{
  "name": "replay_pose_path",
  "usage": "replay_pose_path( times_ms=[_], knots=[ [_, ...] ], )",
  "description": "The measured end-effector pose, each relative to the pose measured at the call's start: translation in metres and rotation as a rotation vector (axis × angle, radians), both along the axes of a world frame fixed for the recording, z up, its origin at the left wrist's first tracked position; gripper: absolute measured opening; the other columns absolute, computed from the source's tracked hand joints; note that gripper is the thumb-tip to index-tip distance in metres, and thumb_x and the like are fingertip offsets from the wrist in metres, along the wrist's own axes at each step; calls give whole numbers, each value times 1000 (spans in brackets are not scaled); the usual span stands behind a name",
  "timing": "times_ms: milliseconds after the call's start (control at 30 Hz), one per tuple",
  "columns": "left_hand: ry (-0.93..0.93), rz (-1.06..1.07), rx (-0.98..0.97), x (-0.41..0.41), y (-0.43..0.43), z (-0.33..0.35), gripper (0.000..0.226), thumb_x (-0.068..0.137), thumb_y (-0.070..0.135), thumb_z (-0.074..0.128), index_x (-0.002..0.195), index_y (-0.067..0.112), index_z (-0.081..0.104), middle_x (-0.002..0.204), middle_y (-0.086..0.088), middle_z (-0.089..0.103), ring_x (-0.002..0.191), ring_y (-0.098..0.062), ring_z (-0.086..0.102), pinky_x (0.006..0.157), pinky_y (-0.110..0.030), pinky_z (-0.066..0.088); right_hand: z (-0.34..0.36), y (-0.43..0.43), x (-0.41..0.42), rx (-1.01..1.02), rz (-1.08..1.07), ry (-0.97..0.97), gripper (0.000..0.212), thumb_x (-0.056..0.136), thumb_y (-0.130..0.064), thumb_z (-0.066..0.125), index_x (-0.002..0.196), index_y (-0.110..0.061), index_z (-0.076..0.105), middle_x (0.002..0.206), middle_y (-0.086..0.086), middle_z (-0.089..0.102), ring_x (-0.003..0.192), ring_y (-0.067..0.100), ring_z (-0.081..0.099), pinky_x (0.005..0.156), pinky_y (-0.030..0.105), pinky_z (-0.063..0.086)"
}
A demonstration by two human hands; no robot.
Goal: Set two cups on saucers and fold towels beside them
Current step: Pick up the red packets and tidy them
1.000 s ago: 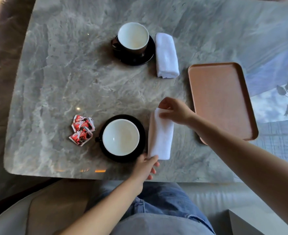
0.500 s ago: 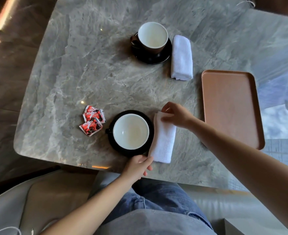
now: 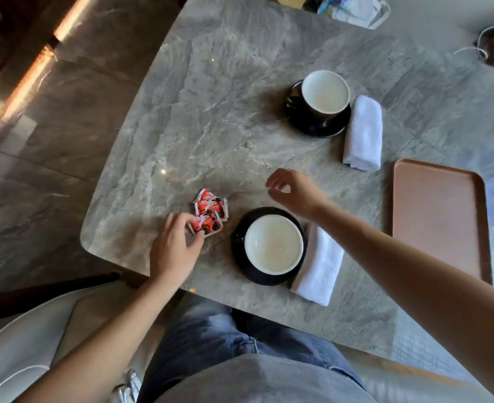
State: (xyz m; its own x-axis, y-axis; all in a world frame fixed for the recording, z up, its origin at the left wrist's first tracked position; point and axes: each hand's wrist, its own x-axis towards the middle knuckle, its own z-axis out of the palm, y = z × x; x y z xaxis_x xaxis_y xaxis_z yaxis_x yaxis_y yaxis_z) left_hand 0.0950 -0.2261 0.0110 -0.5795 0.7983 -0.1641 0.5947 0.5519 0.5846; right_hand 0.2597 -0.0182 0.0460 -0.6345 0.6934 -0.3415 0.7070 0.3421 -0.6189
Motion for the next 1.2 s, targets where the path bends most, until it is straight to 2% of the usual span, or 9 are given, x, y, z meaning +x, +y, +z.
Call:
replay_pose_path(
  times_ms=[167,333,600,700,867,933,1000,1100,1200],
  knots=[
    [243,-232,-168,-18,26,-15,37,79,33,65,112,20,52,110,0,57,106,-24,54,83,-37,41,4,-19,-65,-68,240,-113,26,82,-7,55,103,-18,66,103,4,68,95,22,64,84,34,52],
    [261,-283,-149,-26,27,-20,36,78,32,66,110,22,53,105,3,59,102,-22,55,80,-36,40,-9,-38,-93,-17,359,-266,35,83,-10,57,115,-23,58,117,5,57,109,25,57,85,35,49],
    [-433,-26,54,-57,17,-21,20,85,12,57,79,30,50,72,7,57,64,-8,54,59,-24,40,-16,-41,-101,80,318,-353,28,85,-26,60,112,-26,54,112,5,65,103,27,61,80,34,45],
    [-846,323,115,-70,20,-14,18,90,3,51,86,21,51,85,-3,61,72,-14,58,60,-25,48,-9,-33,-100,-34,280,-342,26,87,-27,60,112,-20,62,110,6,66,101,25,61,81,33,48],
    [-1133,505,110,-84,26,-3,16,91,3,49,96,14,60,78,1,68,66,-13,66,49,-15,53,9,-31,-106,-216,213,-108,18,85,-6,63,102,2,65,84,6,55,80,16,48,62,17,35],
    [-1187,472,32,-86,31,2,17,92,6,47,90,15,61,64,1,70,53,-9,66,45,-17,52,20,-34,-114,-139,275,-86,25,85,-2,58,107,-8,69,88,-1,57,83,11,48,58,4,32],
    [-1260,366,-81,-86,37,8,15,92,16,45,94,14,60,61,0,69,51,-10,65,45,-18,49,27,-38,-124,-98,343,-55,34,83,-1,54,111,-14,68,93,-3,60,85,8,48,62,8,30],
    [-1445,77,-125,-88,37,17,23,85,31,55,101,17,64,82,-2,71,74,-15,66,61,-24,49,33,-47,-141,-158,350,-11,37,83,-3,55,116,-18,58,95,-2,63,83,11,53,72,20,37],
    [-1495,26,-59,-86,33,19,29,77,18,67,105,18,64,95,-3,72,90,-18,66,75,-27,53,29,-53,-148,-113,401,3,31,81,-8,61,109,-20,56,95,1,66,83,15,56,72,26,42]
  ],
)
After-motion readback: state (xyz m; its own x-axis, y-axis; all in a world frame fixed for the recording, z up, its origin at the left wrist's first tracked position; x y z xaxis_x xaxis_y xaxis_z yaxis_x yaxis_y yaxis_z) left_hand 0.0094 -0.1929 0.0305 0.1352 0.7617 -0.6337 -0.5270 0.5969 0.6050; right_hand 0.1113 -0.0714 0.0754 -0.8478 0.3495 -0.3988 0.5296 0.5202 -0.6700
